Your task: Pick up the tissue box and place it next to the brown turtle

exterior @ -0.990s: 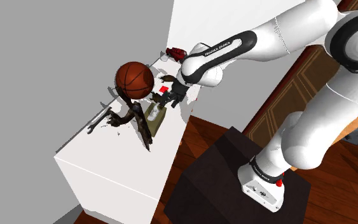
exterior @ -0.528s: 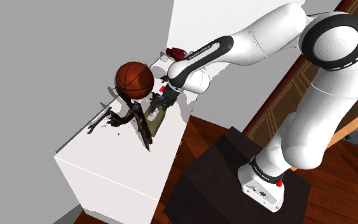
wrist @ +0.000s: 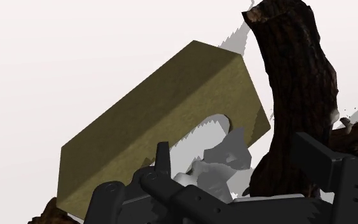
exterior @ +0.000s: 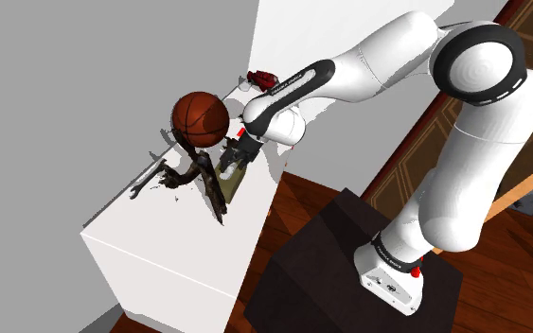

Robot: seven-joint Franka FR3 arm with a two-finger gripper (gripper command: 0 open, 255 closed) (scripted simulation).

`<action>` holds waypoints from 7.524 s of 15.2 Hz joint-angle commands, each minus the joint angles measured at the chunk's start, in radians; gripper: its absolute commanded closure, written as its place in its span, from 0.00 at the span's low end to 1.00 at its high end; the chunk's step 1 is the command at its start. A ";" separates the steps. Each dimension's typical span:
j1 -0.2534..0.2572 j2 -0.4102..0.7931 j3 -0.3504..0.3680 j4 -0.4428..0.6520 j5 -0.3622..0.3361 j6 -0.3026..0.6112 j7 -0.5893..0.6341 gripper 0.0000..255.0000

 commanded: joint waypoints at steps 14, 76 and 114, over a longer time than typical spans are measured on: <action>0.003 -0.012 -0.005 -0.002 -0.012 -0.008 0.013 1.00; -0.218 -0.136 -0.315 0.476 -0.320 -0.741 -0.002 1.00; -0.391 0.260 -0.342 0.682 -0.167 -0.680 -0.302 1.00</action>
